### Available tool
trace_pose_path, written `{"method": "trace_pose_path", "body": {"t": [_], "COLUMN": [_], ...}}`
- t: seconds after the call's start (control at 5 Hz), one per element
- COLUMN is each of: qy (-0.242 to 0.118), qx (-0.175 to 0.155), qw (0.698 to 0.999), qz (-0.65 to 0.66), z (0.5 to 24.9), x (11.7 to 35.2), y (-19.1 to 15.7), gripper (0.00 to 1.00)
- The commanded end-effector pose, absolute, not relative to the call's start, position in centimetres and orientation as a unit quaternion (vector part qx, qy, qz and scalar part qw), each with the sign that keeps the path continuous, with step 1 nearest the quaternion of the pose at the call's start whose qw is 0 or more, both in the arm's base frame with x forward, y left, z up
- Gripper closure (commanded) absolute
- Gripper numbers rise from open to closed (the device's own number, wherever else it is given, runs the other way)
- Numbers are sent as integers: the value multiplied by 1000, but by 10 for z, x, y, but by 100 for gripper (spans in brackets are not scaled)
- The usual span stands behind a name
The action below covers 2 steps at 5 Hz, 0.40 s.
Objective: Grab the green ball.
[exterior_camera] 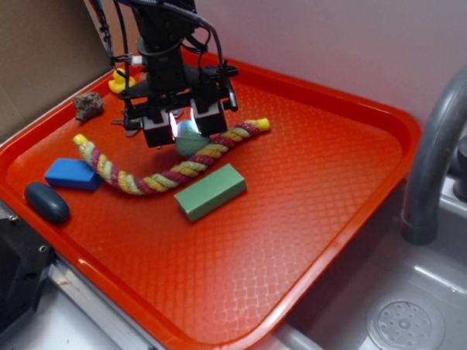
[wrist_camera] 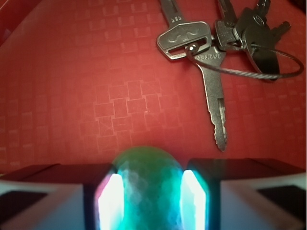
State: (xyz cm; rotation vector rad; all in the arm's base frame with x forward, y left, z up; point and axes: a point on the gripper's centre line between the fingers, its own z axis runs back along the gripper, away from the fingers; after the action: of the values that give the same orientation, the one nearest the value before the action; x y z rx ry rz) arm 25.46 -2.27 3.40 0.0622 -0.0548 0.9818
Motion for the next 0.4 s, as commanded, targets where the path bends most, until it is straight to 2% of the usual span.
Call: {"method": "trace_pose_path", "body": {"t": [0.0, 0.2], "qy": [-26, -28], "qx": [25, 32], "qw": [891, 904], "qz": [453, 426], "z": [44, 50], "x": [244, 247], "y": [-32, -28], "gripper": [100, 100]}}
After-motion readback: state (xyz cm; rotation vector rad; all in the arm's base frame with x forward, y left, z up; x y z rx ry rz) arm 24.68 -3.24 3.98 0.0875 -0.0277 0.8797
